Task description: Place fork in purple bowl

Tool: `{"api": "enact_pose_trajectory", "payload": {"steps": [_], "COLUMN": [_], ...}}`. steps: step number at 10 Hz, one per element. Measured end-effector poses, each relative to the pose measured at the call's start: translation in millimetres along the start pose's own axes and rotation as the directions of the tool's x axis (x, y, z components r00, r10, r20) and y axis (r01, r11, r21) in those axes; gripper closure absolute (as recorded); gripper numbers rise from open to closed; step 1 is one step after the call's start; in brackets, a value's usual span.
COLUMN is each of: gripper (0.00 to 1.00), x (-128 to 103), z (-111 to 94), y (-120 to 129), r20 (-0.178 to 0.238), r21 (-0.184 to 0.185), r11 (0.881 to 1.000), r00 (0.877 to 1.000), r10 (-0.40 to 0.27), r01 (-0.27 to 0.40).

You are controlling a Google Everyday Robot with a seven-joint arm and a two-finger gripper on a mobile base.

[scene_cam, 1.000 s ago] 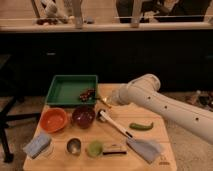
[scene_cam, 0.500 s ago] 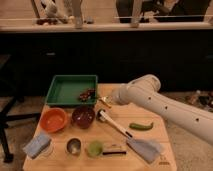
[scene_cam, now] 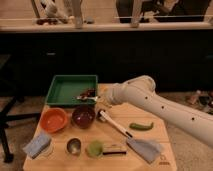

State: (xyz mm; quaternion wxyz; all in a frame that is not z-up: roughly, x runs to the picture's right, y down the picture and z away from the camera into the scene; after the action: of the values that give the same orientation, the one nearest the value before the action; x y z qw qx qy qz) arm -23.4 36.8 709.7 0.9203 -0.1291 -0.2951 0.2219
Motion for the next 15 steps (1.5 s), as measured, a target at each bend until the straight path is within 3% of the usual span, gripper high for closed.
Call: {"api": "enact_pose_trajectory", "payload": {"steps": [4, 6, 11, 13, 15], "gripper": [1.00, 1.00, 1.00, 1.00, 1.00], "x": [10, 17, 10, 10, 11], "z": [20, 32, 71, 80, 86], "y": [19, 26, 43, 44, 44], "r20": [0.056, 0.067, 0.070, 0.078, 0.111], "r21": [-0.080, -0.111, -0.189, -0.197, -0.188], "r11": [0.995, 0.989, 0.975, 0.972, 0.971], "r00": [0.996, 0.993, 0.989, 0.987, 0.979], "r10": [0.069, 0.102, 0.129, 0.142, 0.173], "r01": [-0.064, -0.095, -0.114, -0.124, -0.150]}}
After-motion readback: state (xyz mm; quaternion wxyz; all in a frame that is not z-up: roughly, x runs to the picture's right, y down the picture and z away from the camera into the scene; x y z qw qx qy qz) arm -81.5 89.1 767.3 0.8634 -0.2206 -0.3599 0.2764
